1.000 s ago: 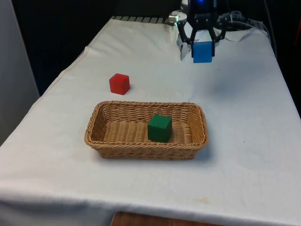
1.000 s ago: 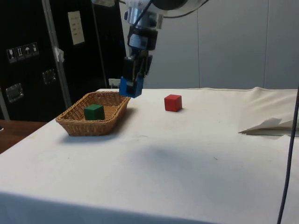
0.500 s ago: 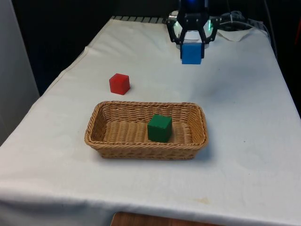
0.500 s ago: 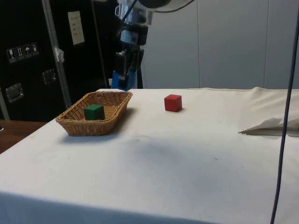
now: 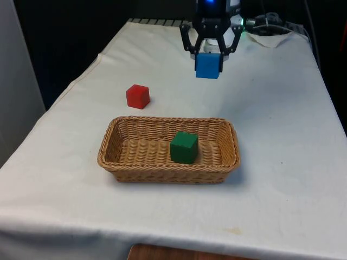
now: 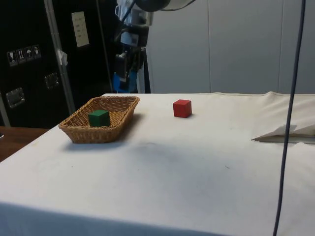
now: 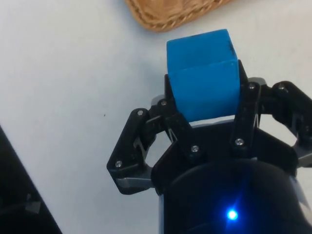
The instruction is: Pick up exactly two blocks and place them into the basket.
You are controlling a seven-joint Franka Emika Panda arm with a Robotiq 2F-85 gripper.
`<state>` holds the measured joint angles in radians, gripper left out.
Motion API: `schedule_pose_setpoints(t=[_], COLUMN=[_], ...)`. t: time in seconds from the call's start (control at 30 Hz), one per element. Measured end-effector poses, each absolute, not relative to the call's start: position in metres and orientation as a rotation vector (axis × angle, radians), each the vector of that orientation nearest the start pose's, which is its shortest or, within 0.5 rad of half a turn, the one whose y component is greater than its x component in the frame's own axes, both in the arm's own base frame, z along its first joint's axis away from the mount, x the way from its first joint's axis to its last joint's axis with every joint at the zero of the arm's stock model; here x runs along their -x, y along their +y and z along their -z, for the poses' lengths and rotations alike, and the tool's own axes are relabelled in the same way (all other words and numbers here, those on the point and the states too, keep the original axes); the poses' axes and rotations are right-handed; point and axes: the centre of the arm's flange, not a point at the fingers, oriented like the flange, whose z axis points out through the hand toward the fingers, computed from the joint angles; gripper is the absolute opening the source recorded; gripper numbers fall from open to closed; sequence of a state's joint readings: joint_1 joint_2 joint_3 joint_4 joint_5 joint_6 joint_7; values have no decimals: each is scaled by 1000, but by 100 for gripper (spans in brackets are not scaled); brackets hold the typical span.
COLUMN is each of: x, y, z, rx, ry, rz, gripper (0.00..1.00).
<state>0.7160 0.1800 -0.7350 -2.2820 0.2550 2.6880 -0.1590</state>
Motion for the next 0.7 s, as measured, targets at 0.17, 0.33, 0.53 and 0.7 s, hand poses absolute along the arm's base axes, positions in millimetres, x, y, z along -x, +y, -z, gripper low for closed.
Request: schedule_pose_setpoints(t=[0.17, 0.33, 0.53, 0.7], x=[-565, -573, -581, -588], y=[-22, -26, -32, -37], z=[-323, -322, -320, -314], rx=[3141, 3160, 3184, 3206], ry=[80, 81, 88, 94], rz=[457, 465, 475, 473], gripper=[0, 0, 0, 0])
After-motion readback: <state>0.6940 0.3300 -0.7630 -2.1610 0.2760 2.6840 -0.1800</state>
